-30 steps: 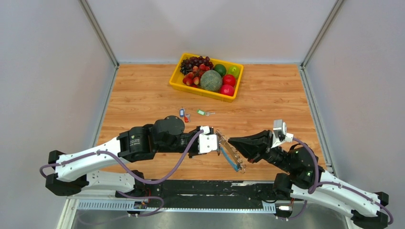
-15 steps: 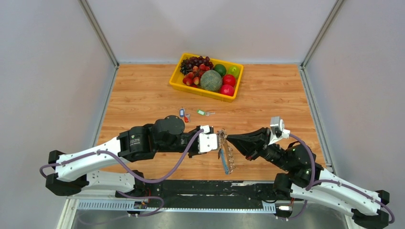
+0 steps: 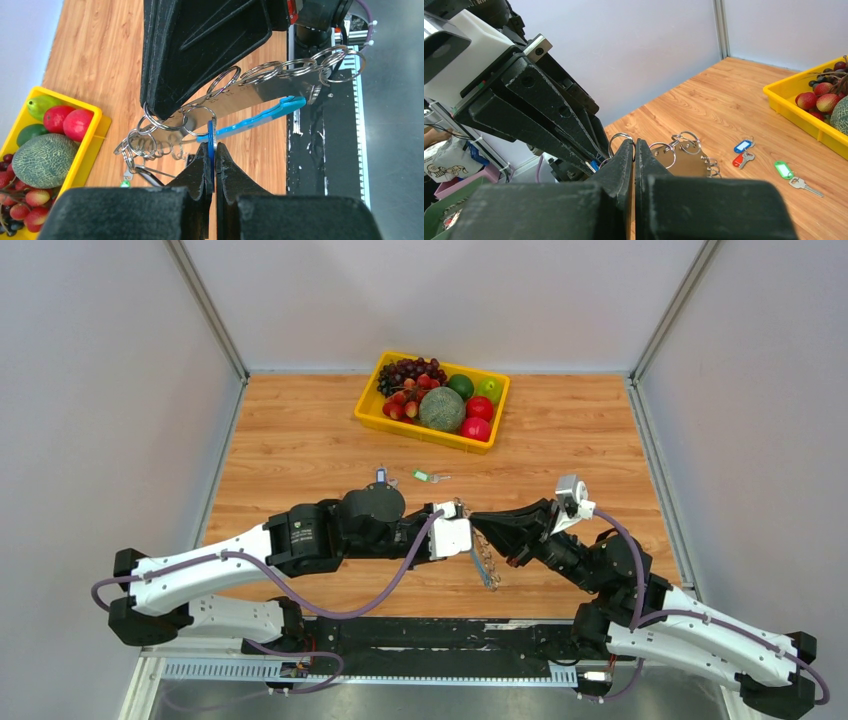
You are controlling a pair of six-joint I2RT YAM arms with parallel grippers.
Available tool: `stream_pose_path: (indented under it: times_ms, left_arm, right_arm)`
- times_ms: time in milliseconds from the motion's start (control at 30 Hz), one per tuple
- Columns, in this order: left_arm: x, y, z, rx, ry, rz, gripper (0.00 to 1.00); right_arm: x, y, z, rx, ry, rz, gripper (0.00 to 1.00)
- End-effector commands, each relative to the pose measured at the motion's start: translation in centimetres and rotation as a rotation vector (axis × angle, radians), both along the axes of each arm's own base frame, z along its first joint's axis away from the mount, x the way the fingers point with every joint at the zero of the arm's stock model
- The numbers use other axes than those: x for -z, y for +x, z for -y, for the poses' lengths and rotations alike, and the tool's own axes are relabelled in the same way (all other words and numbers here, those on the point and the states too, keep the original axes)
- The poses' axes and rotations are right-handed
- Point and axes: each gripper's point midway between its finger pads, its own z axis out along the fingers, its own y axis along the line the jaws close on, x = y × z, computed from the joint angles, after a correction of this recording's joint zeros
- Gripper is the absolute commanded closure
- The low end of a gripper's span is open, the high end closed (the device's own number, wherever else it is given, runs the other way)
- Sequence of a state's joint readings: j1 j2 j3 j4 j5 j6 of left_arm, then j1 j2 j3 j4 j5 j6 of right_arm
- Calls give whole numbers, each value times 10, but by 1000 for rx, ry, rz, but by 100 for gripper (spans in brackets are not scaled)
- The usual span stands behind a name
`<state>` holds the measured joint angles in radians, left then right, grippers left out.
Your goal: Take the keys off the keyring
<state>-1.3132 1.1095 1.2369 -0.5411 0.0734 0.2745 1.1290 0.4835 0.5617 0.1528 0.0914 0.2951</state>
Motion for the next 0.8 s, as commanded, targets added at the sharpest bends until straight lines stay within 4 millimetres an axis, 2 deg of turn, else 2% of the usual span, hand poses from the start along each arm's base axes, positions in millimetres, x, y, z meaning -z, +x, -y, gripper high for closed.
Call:
stream_pose_path:
  times_ms: [0, 267, 467, 533, 700, 767]
  left_arm:
    - [4, -22, 13, 88, -12, -50, 100]
    - [9, -16, 18, 48, -3, -45, 100]
    - [-13, -6, 0, -30, -55, -18, 100]
    - [-19, -5, -8, -47, -66, -14, 100]
    - [-25, -1, -22, -74, -59, 14, 100]
    - [-26, -4, -24, -59, -56, 15, 100]
  right_arm:
    - [-47, 10, 18, 83, 137, 27, 100]
    - [-46, 5, 16, 55, 132, 25, 100]
    - [-28, 2, 25, 60, 105, 21, 97]
    - [-16, 0, 28, 58, 91, 4, 92]
    - [8, -7, 36, 37, 91, -32, 63]
    - [10, -10, 39, 32, 99, -33, 56]
